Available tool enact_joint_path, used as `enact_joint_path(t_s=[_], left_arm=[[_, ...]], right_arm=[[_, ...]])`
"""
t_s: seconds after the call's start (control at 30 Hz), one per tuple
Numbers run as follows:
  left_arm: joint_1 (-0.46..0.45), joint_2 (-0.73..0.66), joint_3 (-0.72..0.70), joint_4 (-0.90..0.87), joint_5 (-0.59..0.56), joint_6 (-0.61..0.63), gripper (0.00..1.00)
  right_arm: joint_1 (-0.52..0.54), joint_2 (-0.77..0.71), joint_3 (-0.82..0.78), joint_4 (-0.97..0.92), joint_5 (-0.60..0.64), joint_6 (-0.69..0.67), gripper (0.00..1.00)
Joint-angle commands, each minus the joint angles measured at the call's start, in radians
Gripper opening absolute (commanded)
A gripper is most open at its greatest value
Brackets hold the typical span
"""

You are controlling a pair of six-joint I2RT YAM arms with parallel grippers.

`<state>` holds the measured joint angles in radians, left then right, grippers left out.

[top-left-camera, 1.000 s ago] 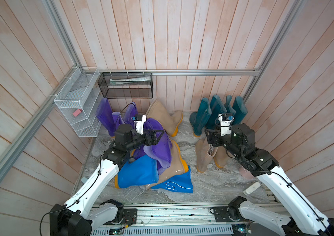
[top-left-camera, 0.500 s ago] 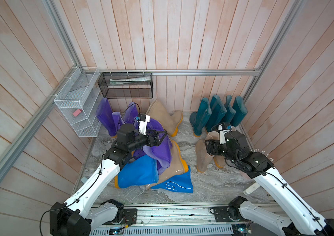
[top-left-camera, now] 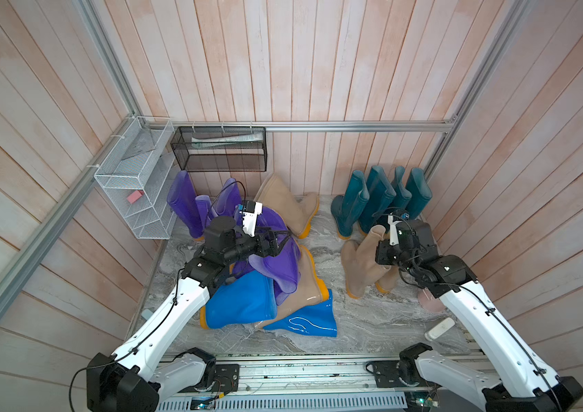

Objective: Match and arrange rain boots in pairs
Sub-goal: Pair a pair of rain boots at the center of the board.

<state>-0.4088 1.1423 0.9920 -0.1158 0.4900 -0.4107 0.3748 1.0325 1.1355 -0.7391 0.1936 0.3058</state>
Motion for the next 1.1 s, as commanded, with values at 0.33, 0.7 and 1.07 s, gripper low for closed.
enact_joint_path(t_s=[0.33,0.7,1.07], left_arm=[[-0.003,0.003,0.013,0.003,-0.004,0.021,1.0],[-0.004,0.008,0.023,-0.011,-0.007,0.027,1.0],[-0.003,0.019,0.053,-0.025,-0.019,0.022,1.0]], right_arm=[[-0.034,0.037,0.088,0.025,0.066,-0.173,0.0],[-0.032,0.058,0.129,0.015,0.079,-0.193,0.0],[-0.023,0.015,0.177,0.035,-0.079,-0.146,0.41]])
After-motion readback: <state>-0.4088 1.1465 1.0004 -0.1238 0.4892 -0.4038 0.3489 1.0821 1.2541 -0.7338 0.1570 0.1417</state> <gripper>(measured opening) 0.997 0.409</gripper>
